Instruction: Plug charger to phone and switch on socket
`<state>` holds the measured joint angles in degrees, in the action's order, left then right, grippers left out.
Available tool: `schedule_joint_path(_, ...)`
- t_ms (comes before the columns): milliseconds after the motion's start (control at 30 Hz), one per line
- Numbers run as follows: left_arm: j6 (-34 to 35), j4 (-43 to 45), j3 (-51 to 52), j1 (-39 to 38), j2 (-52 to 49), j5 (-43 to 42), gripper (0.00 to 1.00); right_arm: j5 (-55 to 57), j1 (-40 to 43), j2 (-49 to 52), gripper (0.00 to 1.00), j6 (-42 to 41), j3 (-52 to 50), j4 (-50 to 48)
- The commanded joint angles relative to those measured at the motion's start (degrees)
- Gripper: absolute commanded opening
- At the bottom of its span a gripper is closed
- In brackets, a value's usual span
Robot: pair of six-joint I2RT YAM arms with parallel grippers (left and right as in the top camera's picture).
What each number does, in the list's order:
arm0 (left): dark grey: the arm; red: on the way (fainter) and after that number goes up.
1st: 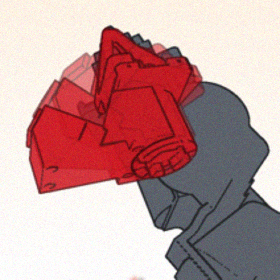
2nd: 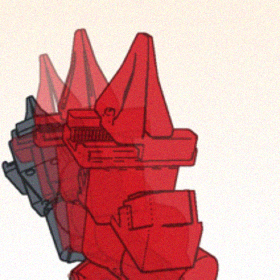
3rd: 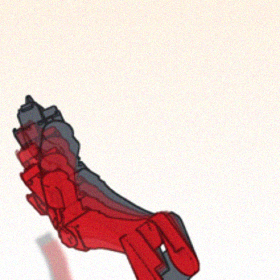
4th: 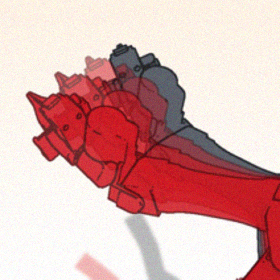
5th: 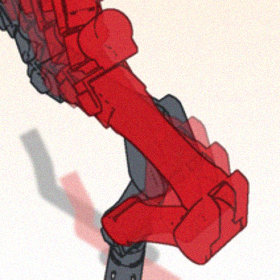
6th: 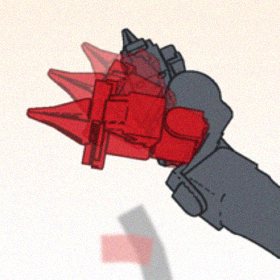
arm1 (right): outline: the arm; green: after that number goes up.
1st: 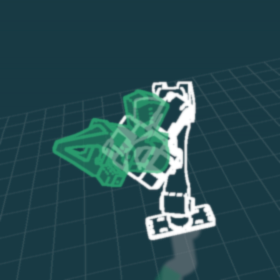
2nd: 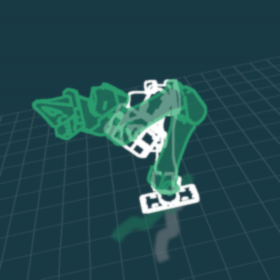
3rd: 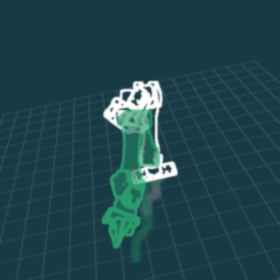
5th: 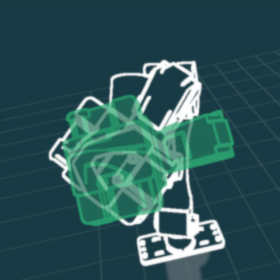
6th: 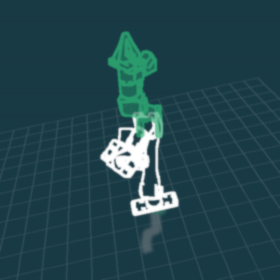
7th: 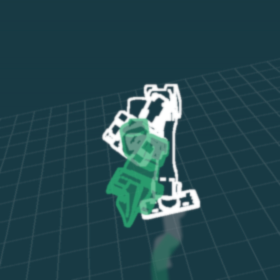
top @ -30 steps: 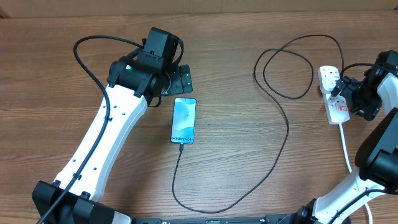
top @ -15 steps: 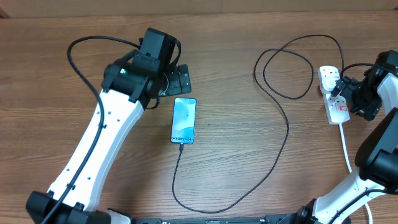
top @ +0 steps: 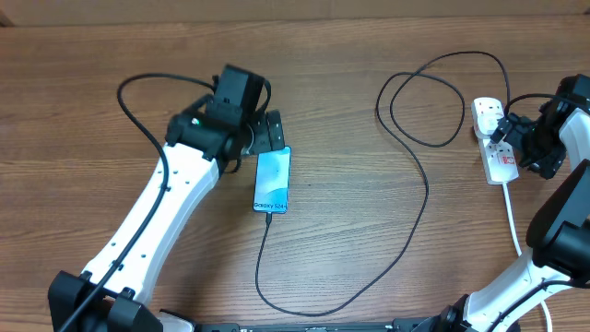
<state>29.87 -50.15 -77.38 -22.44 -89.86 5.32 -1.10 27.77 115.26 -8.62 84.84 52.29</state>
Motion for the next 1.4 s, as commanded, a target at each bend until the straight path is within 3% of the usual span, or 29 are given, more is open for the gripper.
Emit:
schedule_joint_path(0,0.59,2.64,6.03,-0.13,2.29,-0.52,1.0,-0.94,-0.26,0.37,1.0,0.15,1.44,-0.83)
schedule_joint_path(200,0.57,2.75,12.48,-0.13,4.17,-1.29,1.0,-0.92,-0.26,0.37,1.0,0.15,1.44,-0.83)
schedule_joint_path(667,-2.95,2.54,15.06,-0.09,11.76,0.66,1.0,-0.94,-0.26,0.37,1.0,0.15,1.44,-0.83)
schedule_joint_path(900,-6.97,18.8,25.81,-0.09,15.37,-0.63,1.0,-0.94,-0.26,0.37,1.0,0.15,1.44,-0.83)
schedule_joint_path(1133,-12.11,46.21,43.58,-0.02,20.59,-3.93,1.0,-0.94,-0.26,0.37,1.0,0.17,1.44,-0.83)
schedule_joint_path(1367,-12.11,54.18,51.98,1.73,24.09,-3.93,1.0,-0.94,-0.26,0.37,1.0,0.15,1.44,-0.83)
